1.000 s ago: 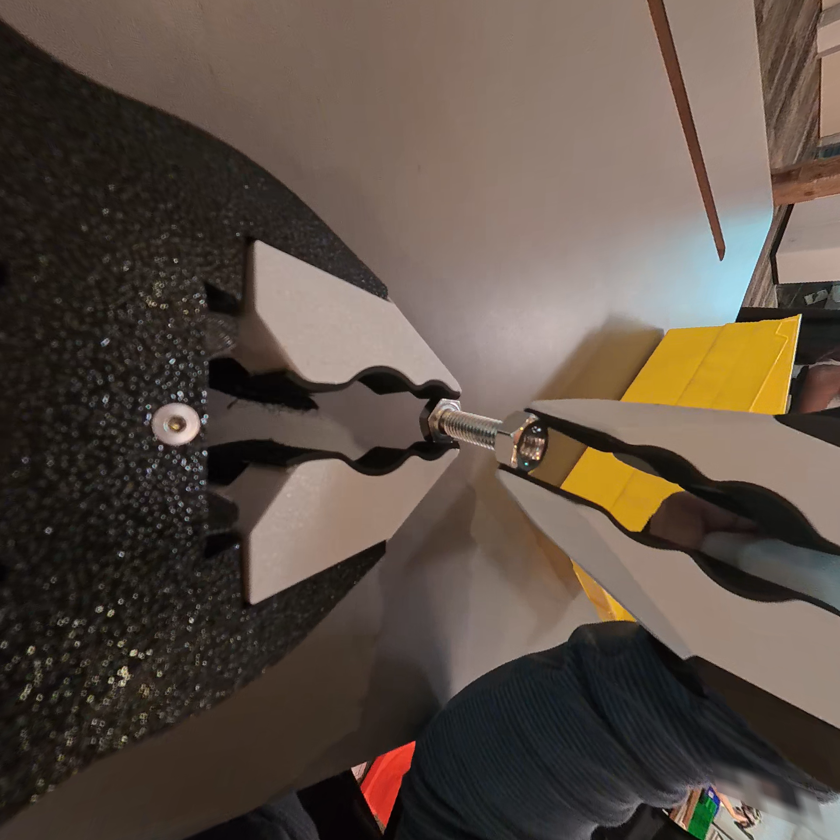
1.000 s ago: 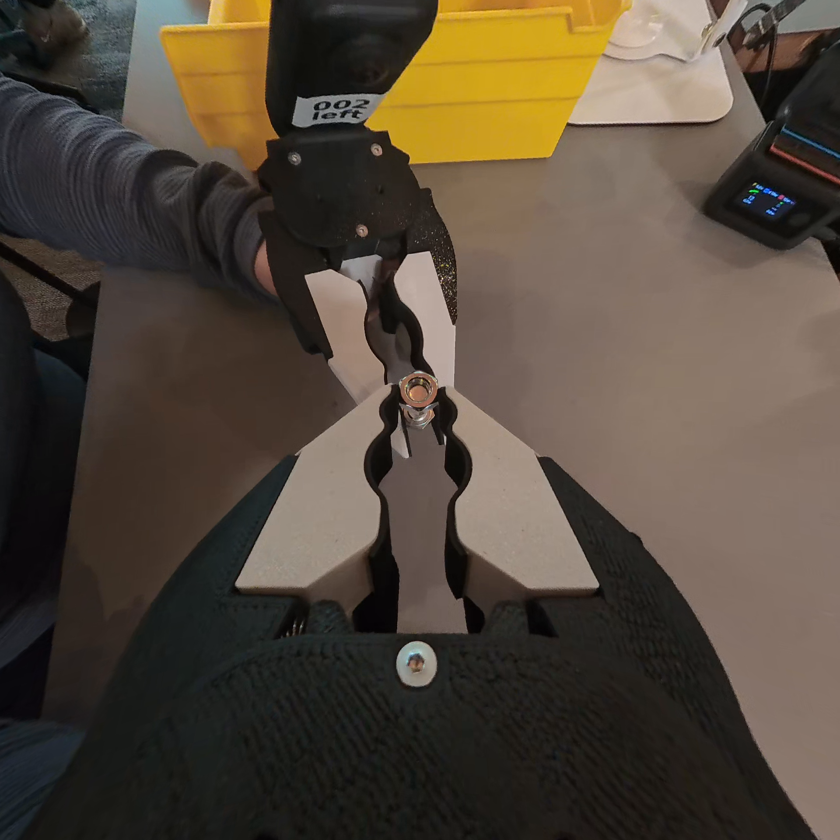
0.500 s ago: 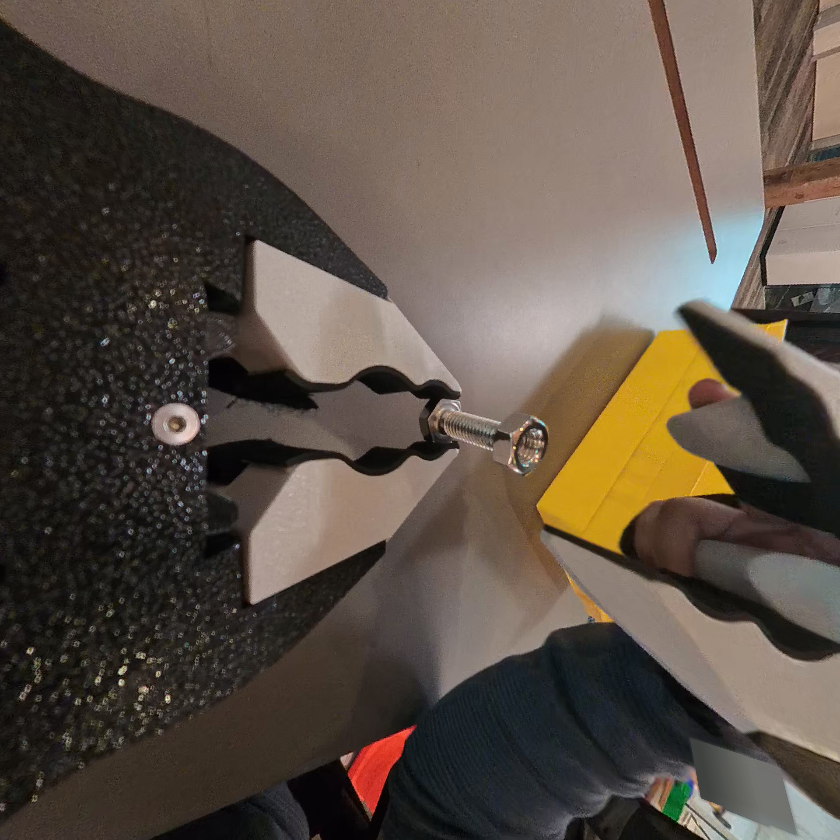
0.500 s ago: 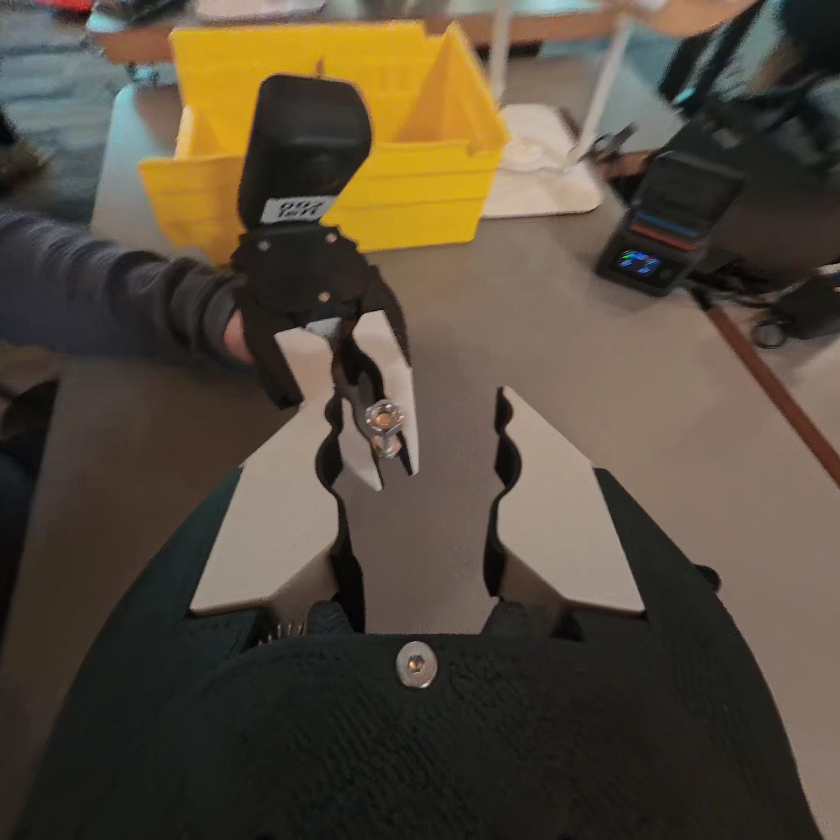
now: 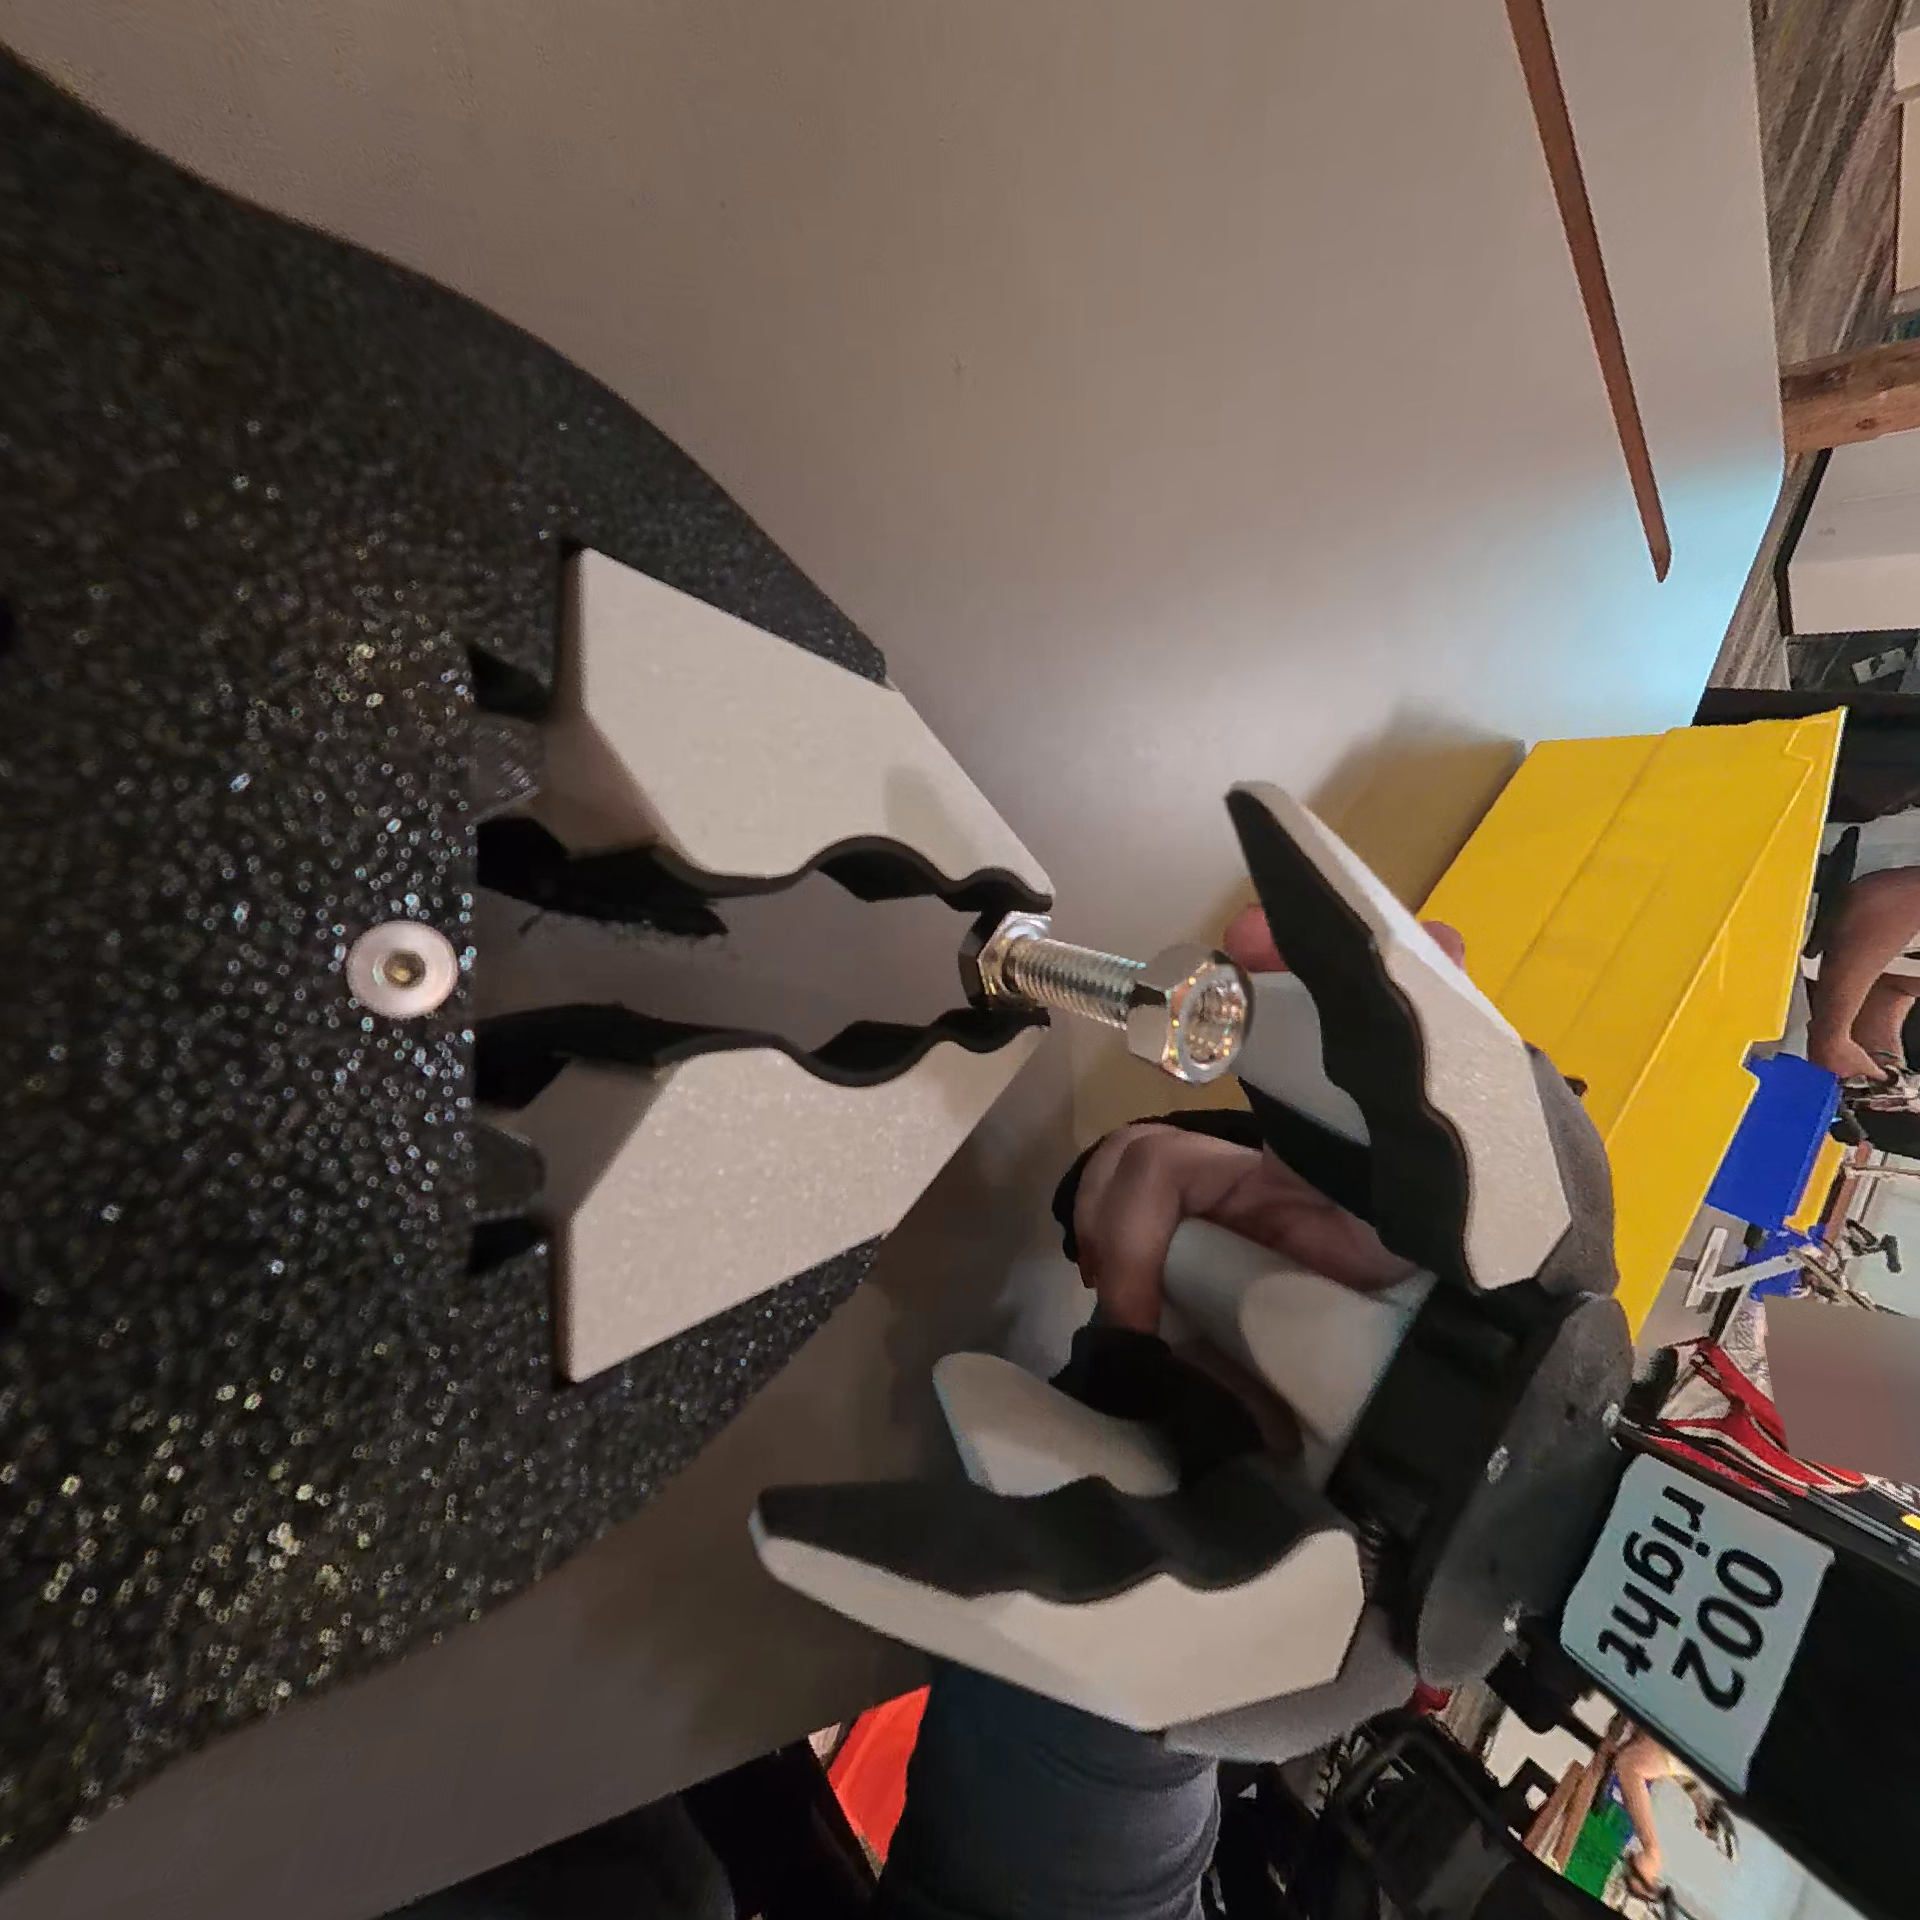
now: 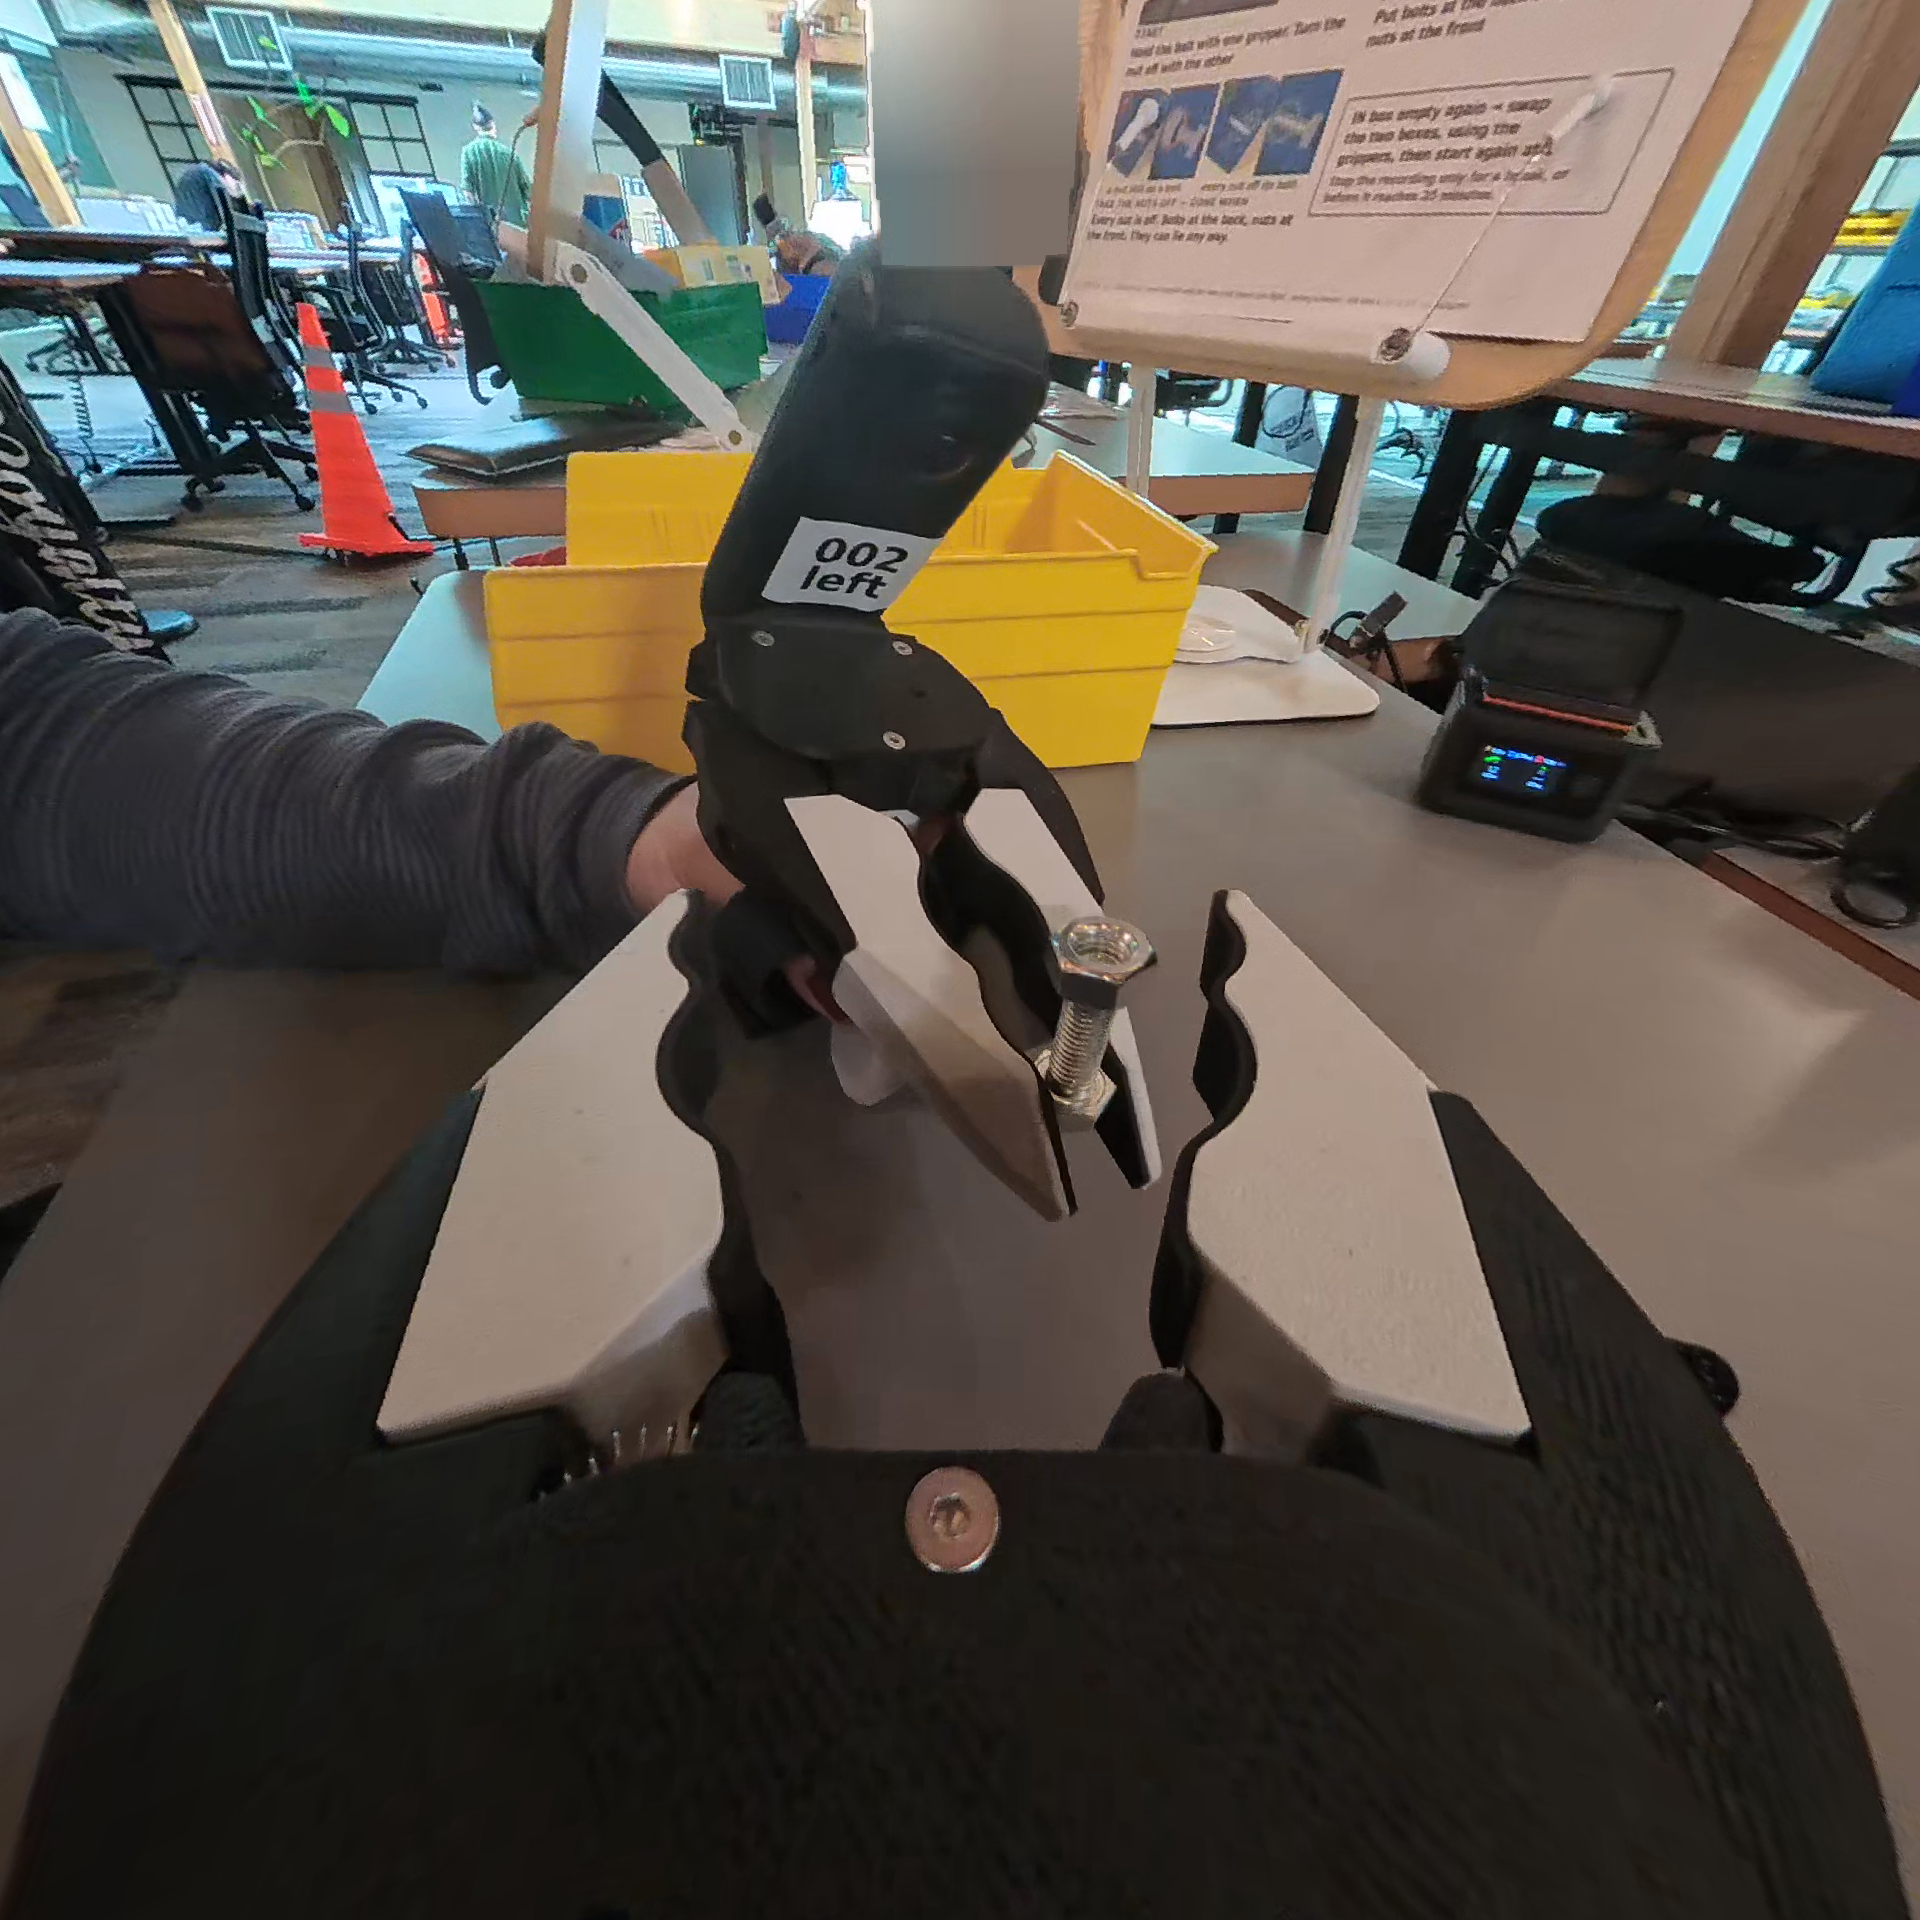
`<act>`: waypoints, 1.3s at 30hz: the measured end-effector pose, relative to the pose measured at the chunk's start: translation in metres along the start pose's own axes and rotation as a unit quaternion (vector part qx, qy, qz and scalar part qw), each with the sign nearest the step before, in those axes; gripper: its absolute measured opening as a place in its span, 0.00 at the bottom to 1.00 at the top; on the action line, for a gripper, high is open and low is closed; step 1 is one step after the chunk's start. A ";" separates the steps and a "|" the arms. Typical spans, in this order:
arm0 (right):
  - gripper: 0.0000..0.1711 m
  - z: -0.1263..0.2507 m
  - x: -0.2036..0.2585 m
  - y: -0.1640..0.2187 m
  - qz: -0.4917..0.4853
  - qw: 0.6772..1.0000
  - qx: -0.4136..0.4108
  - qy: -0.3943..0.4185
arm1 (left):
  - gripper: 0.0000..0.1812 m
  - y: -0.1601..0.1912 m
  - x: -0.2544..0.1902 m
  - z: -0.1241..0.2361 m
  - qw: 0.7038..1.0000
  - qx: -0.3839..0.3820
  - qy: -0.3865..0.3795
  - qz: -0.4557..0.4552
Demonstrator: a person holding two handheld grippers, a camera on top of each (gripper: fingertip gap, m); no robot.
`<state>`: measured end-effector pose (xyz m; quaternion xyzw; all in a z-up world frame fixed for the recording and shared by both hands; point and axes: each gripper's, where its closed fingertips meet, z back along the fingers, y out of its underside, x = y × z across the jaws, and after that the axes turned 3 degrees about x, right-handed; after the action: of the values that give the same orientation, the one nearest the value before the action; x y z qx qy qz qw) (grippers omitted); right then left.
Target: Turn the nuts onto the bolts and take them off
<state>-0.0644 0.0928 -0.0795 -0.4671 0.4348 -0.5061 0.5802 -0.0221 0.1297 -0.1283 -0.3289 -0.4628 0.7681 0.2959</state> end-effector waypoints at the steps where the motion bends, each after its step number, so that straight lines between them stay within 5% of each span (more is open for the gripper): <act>1: 0.55 -0.001 0.002 0.000 0.001 1.000 0.002 -0.005 | 0.09 0.001 0.000 0.000 1.000 0.002 -0.001 -0.001; 13: 0.58 -0.001 0.002 0.000 -0.005 1.000 0.000 -0.009 | 0.09 0.000 -0.003 -0.004 1.000 0.001 0.006 0.006; 18: 0.50 0.009 0.002 0.007 -0.006 1.000 0.014 -0.015 | 0.09 -0.004 0.006 0.004 0.999 -0.018 -0.005 0.029; 39: 0.48 0.004 0.003 0.003 0.000 1.000 0.006 -0.016 | 0.09 0.001 0.001 -0.002 1.000 0.004 -0.013 -0.003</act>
<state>-0.0592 0.0904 -0.0822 -0.4721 0.4225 -0.5008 0.5897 -0.0211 0.1313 -0.1302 -0.3159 -0.4648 0.7733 0.2937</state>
